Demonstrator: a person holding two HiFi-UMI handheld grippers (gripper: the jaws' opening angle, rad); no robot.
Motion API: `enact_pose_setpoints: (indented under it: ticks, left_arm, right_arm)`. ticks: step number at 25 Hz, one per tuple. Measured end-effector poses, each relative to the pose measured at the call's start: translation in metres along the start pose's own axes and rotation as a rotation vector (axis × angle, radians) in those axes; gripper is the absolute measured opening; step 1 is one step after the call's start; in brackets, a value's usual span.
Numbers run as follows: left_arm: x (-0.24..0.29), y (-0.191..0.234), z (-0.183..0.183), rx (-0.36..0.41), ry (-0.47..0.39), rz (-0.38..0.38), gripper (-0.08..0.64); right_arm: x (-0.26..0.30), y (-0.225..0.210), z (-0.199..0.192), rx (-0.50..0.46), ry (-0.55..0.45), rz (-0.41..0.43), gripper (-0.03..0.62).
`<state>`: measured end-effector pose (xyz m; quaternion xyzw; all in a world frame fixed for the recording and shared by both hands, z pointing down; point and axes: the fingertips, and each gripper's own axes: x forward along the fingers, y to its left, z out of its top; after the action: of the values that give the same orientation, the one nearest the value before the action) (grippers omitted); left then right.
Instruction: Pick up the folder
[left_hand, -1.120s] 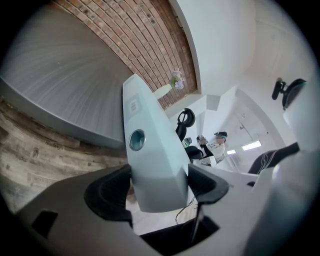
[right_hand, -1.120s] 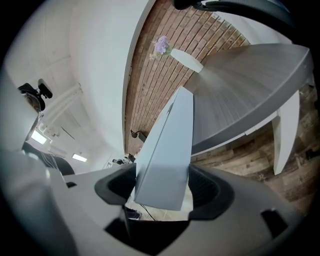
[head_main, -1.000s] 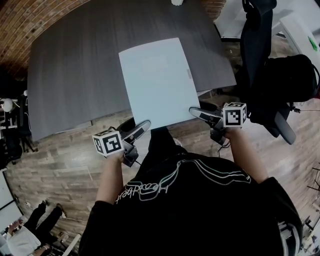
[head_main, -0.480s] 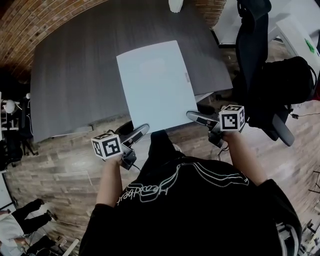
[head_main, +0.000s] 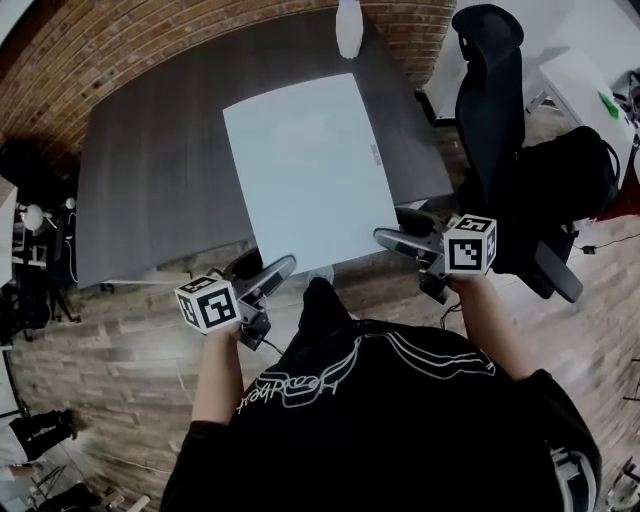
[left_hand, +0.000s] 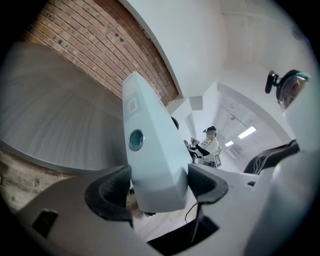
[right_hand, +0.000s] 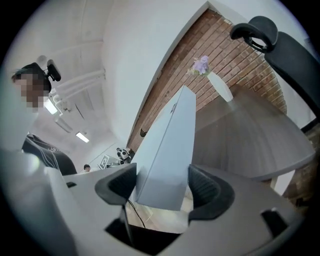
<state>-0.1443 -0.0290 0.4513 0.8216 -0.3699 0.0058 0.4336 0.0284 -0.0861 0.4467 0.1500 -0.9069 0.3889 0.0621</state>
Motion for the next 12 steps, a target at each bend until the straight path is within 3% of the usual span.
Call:
enact_pose_setpoints:
  ticks: [12]
  left_arm:
    - [-0.035,-0.082,0.044,0.161,-0.155,-0.033,0.356]
  right_arm:
    - [-0.038,0.077,0.057,-0.189,-0.117,0.034,0.291]
